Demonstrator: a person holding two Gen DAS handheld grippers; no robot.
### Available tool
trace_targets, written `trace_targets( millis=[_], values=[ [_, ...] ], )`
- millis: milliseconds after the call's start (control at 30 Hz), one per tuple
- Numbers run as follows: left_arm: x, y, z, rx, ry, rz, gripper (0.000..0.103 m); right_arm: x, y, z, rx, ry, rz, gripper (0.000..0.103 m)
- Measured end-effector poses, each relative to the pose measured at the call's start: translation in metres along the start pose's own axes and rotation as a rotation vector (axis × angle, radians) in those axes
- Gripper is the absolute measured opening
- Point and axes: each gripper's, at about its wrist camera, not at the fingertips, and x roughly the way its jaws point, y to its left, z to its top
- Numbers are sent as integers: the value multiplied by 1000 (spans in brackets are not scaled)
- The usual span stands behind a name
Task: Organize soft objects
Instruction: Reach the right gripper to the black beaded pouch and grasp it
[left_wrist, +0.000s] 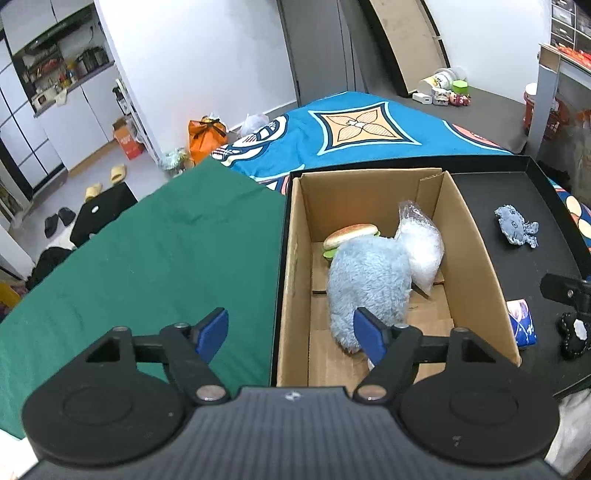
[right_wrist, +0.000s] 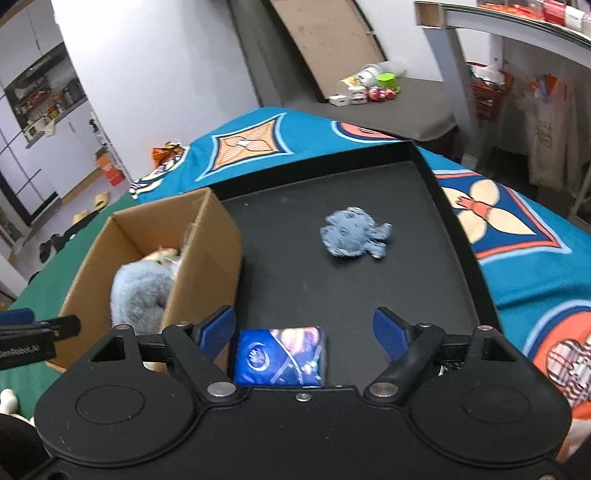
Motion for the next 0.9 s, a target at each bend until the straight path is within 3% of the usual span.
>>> trace_targets(
  millis=[400, 900],
  values=[
    [-4, -8, -1, 54, -2, 48, 85, -8, -31, -16, 145, -8, -100, 84],
    [-8, -16, 0, 82, -12, 102, 85, 9, -46, -31, 158, 13, -210, 81]
  ],
)
